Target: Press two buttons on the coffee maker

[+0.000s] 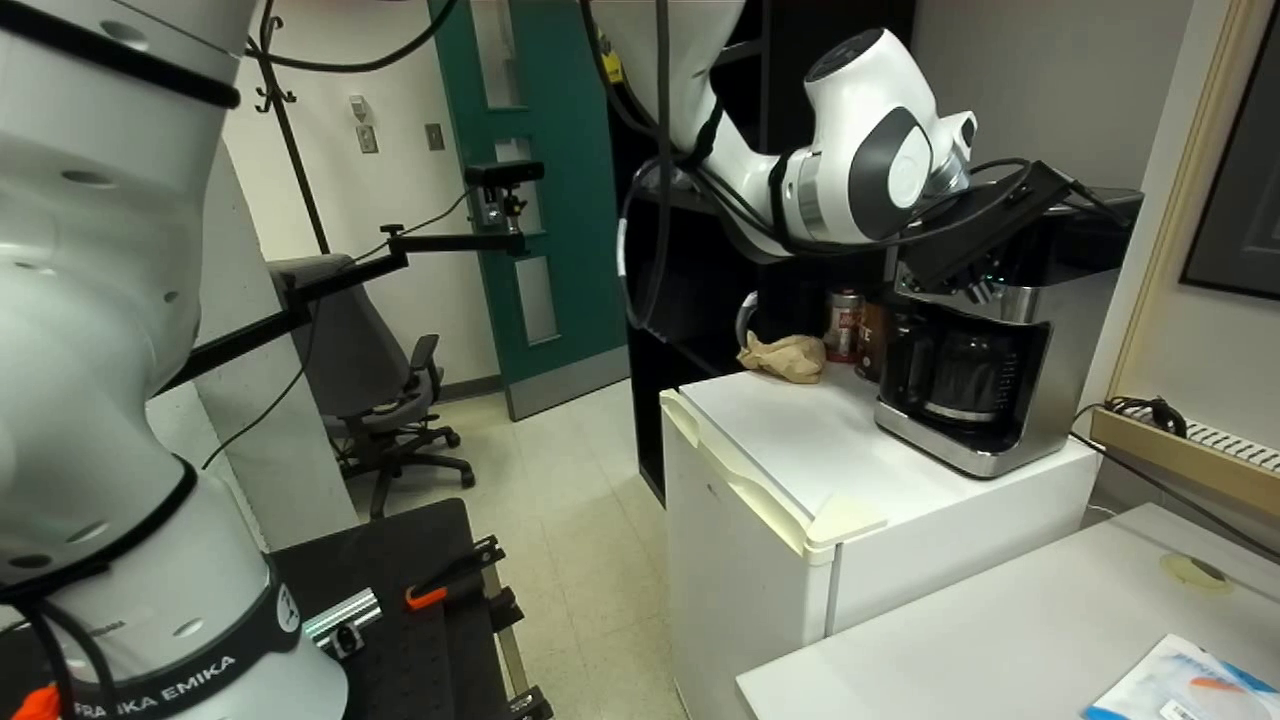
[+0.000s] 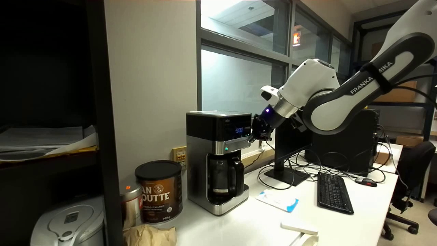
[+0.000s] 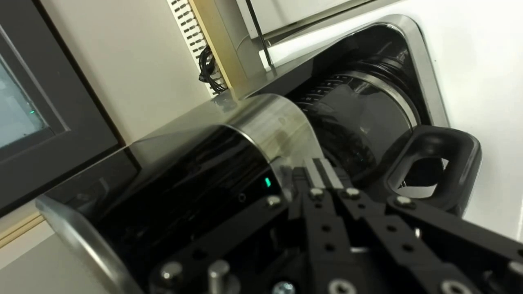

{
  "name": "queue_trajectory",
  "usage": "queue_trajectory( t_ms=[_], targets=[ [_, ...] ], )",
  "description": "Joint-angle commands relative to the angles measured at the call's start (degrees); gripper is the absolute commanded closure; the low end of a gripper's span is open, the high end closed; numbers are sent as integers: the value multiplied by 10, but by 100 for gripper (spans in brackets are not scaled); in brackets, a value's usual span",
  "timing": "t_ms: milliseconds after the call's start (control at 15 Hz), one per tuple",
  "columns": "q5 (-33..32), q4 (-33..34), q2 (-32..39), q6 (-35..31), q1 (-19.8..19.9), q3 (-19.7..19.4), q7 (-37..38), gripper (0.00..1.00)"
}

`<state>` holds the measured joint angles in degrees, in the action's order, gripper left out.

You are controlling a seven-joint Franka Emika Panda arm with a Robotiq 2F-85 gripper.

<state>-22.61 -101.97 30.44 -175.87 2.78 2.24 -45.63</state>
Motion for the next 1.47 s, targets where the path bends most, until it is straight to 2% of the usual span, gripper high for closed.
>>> queue_trajectory(
  t_ms=[0,267,667,1267,1400],
  targets=[
    [-8,-13,-21,-33,8,7,-12,100],
    [-8,-20,-34,-52,9,6,-16,100],
    [-1,-34,-46,-46,18,19,-19,100],
    [16,-110,-77,-17,111,143,-31,100],
    [12,-113,-73,-23,118,155,-22,100]
  ],
)
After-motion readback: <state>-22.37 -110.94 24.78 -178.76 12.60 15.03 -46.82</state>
